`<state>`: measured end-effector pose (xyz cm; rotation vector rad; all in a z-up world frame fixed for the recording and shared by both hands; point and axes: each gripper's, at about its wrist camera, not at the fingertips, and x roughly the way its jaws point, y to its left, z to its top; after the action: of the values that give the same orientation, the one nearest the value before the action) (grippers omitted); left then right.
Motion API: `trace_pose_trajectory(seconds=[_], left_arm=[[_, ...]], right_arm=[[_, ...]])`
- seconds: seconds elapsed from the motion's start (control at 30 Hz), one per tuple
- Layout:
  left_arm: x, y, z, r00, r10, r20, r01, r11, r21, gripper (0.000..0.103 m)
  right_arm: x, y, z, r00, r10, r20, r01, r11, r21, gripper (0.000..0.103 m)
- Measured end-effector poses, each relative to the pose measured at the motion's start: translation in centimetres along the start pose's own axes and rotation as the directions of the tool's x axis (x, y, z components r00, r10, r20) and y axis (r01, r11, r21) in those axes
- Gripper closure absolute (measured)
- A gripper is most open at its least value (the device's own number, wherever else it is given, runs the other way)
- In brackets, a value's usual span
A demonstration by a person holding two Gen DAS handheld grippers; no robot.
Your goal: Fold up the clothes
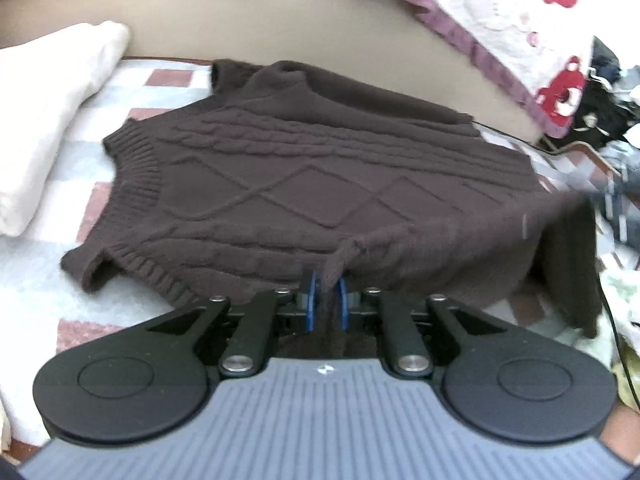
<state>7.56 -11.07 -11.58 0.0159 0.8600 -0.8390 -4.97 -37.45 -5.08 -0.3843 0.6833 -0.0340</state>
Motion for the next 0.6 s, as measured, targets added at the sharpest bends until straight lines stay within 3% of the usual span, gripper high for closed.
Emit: trace_pose_trajectory(seconds=[0.07, 0.17, 0.23, 0.37, 0.43, 0.6], left_arm=[[-0.3, -0.1, 0.2, 1.000, 0.013, 0.019, -0.013, 1.000, 0.021, 0.078], [-0.5, 0.3, 0.4, 0.999, 0.032, 0.029, -0.033, 0.999, 0.028, 0.073], [-0.4, 0.8, 0.2, 0.999, 0.048, 0.015, -0.048, 0.998, 0.029, 0.072], [-0.3, 1.8, -0.9, 0.996, 0.084, -0.002, -0.084, 0.996, 0.026, 0.072], [-0.5, 2.4, -1.3, 0.996, 0.086, -0.001, -0.086, 0.996, 0.010, 0.071], [-0.9, 3.5, -1.5, 0.996, 0.083, 0.025, -0.082, 0.996, -0.045, 0.061]], right_arm=[[0.7, -1.2, 2.1, 0.997, -0.057, 0.044, 0.059, 0.997, -0.050, 0.093], [5.6, -3.1, 3.8, 0.991, -0.125, 0.038, 0.128, 0.987, -0.098, 0.090], [9.9, -4.8, 3.8, 0.989, -0.143, -0.036, 0.140, 0.987, -0.082, 0.064], [14.1, -7.1, 2.5, 0.980, -0.065, -0.186, 0.074, 0.996, 0.041, 0.056], [13.6, -7.5, 1.3, 0.980, -0.050, -0.191, 0.072, 0.992, 0.108, 0.041], [10.1, -7.6, -2.7, 0.978, -0.039, -0.206, 0.099, 0.952, 0.290, 0.038]])
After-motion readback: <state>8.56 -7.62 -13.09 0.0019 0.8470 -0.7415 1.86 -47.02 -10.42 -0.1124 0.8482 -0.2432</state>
